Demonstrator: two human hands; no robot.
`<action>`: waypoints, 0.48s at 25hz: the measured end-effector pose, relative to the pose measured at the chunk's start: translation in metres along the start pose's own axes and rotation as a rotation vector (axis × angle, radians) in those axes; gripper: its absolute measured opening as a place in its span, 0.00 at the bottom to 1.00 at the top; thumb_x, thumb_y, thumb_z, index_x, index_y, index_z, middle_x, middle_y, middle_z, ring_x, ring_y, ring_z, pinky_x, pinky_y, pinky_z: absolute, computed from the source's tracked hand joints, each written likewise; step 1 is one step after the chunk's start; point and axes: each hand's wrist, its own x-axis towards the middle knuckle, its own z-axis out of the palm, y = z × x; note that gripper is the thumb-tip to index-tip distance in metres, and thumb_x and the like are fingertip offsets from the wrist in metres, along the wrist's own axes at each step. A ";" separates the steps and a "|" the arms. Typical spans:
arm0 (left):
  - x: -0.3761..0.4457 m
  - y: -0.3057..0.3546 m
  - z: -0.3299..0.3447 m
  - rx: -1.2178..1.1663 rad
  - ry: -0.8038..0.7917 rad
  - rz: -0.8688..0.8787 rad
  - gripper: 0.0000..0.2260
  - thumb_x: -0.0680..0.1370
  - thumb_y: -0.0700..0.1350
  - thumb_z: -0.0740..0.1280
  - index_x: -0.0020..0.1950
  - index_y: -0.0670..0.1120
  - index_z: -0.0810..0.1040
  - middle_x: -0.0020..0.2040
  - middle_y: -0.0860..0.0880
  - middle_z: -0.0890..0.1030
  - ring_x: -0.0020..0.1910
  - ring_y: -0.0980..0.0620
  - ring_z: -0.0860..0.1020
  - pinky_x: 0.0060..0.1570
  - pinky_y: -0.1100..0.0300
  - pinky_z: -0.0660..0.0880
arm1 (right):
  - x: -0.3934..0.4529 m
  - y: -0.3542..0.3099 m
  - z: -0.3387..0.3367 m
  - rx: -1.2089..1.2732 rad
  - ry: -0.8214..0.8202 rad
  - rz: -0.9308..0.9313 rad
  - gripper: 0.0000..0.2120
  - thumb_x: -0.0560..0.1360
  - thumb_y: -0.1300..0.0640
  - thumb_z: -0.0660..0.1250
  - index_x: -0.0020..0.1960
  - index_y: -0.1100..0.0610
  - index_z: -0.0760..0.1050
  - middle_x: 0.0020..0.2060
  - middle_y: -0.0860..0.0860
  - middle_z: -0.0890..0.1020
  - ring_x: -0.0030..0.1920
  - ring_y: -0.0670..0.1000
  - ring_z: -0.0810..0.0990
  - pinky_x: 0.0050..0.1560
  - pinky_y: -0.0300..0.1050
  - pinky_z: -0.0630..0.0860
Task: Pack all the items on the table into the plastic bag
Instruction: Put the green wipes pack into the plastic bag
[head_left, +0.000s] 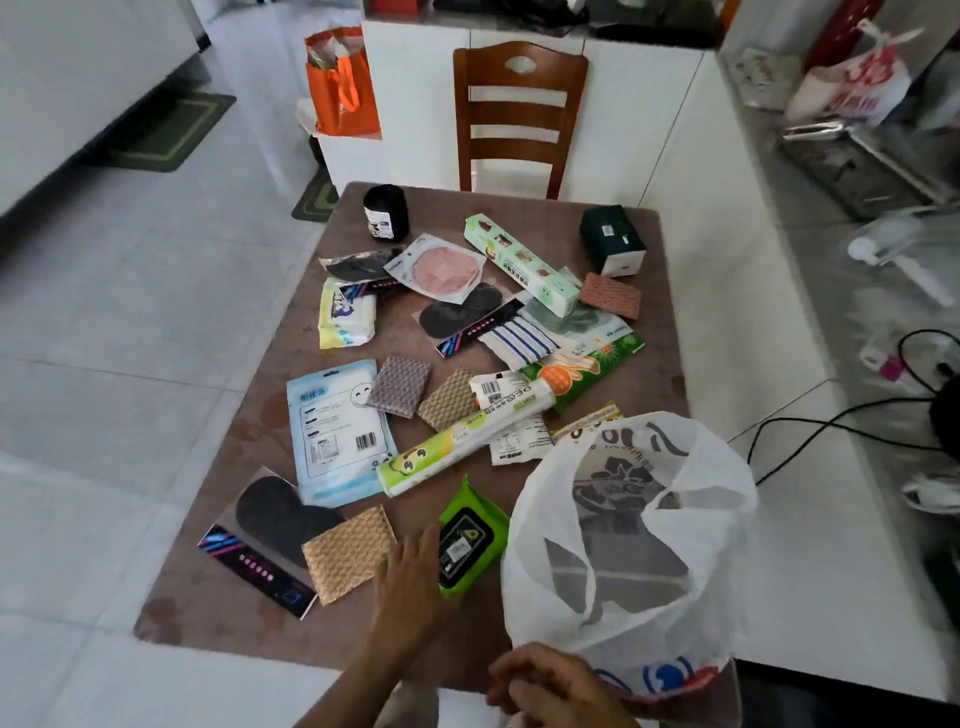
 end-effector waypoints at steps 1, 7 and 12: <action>0.009 0.001 0.003 0.075 -0.080 0.040 0.42 0.68 0.64 0.67 0.77 0.51 0.56 0.70 0.48 0.69 0.67 0.44 0.69 0.65 0.46 0.66 | 0.005 -0.005 0.003 0.043 0.021 -0.043 0.08 0.74 0.57 0.66 0.50 0.51 0.82 0.46 0.50 0.87 0.52 0.51 0.83 0.54 0.39 0.77; 0.040 0.003 -0.016 -0.053 -0.217 0.015 0.49 0.59 0.62 0.72 0.75 0.52 0.57 0.68 0.46 0.72 0.65 0.45 0.72 0.63 0.49 0.71 | 0.009 -0.033 0.022 0.275 0.366 -0.102 0.07 0.77 0.65 0.65 0.49 0.58 0.81 0.44 0.54 0.87 0.49 0.52 0.84 0.51 0.40 0.78; 0.027 -0.004 -0.082 -0.727 -0.094 0.020 0.42 0.51 0.55 0.74 0.65 0.60 0.64 0.56 0.52 0.78 0.54 0.51 0.77 0.51 0.59 0.71 | -0.005 -0.051 0.011 0.408 0.504 -0.189 0.10 0.75 0.65 0.69 0.51 0.52 0.81 0.47 0.54 0.86 0.46 0.56 0.84 0.50 0.52 0.81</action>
